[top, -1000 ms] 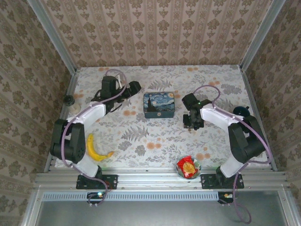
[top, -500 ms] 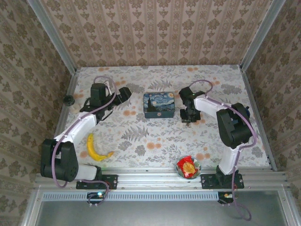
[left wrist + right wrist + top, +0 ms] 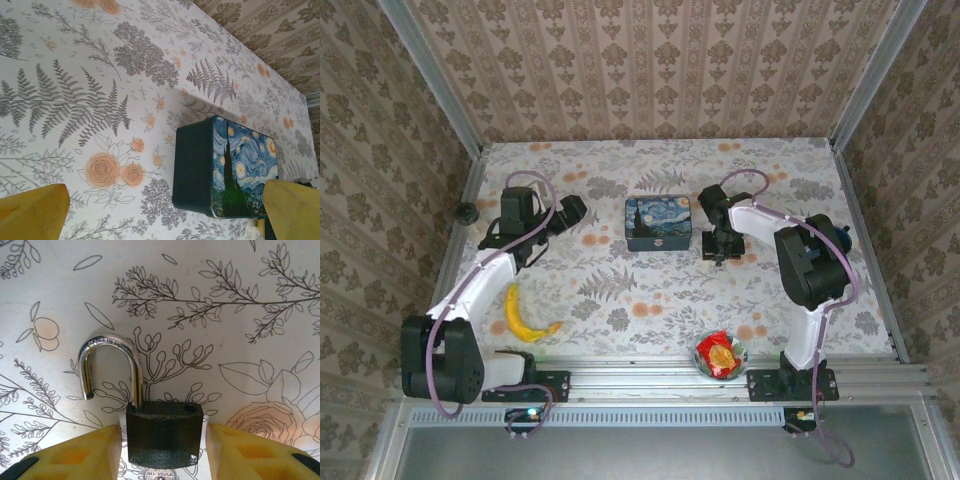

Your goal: Unlock the padlock with the key

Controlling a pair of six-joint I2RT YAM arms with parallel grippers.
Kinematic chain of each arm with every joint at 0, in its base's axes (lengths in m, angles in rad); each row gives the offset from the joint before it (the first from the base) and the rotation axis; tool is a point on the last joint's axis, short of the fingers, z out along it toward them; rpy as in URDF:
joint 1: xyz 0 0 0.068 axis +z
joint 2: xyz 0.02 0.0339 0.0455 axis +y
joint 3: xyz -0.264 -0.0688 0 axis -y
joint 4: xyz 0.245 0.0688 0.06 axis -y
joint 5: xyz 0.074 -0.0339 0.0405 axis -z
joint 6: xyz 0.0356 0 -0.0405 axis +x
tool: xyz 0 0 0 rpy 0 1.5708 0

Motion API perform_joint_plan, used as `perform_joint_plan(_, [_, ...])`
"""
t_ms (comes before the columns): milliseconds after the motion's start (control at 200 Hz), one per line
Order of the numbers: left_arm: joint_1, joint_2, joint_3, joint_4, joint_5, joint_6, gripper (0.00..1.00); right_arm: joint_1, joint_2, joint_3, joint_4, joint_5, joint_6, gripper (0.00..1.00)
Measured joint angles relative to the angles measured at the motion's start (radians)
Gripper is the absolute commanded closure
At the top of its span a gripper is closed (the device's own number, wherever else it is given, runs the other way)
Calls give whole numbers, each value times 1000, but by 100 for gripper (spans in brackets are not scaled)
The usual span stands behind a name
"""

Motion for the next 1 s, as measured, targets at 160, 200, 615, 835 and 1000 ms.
perform_joint_plan(160, [9, -52, 0, -45, -18, 21, 0, 0, -68, -30, -5, 5, 8, 48])
perform_joint_plan(200, [11, -69, 0, -58, -26, 29, 0, 0, -100, -36, -9, 10, 13, 48])
perform_joint_plan(615, [25, -327, -100, -140, -216, 147, 0, -13, -587, -177, -21, 148, 46, 0])
perform_joint_plan(835, [25, -476, -272, -90, -345, 187, 0, -26, -929, -375, 57, 267, 45, 0])
perform_joint_plan(1000, [25, -522, -388, 18, -418, 224, 0, -37, -1163, -541, 175, 343, 45, 0])
